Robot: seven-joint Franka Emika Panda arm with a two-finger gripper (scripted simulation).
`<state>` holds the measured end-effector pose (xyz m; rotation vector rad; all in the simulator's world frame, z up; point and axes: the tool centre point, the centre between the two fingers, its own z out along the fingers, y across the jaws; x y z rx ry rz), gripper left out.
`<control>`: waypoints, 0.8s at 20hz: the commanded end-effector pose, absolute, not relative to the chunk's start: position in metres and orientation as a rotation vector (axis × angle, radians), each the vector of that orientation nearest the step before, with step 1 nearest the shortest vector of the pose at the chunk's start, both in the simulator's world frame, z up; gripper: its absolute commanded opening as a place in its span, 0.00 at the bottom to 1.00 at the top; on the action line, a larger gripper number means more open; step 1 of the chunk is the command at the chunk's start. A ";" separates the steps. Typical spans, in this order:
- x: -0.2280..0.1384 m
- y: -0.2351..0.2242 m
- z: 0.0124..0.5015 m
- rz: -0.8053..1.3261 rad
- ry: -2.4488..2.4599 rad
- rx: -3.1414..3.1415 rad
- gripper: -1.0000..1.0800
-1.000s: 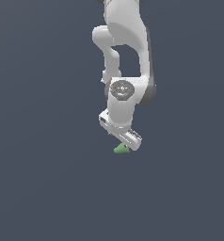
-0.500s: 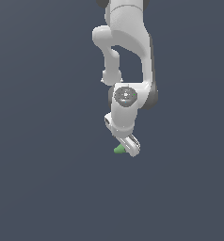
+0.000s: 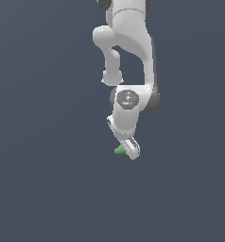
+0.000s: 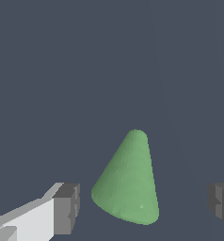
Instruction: Pick up the object and move it to a goal position.
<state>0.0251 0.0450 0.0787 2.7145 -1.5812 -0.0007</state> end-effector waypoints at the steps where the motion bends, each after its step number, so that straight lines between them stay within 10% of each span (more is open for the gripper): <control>1: 0.025 0.045 0.078 0.000 -1.591 2.709 0.96; 16: 0.024 0.045 0.030 0.000 -1.592 2.709 0.96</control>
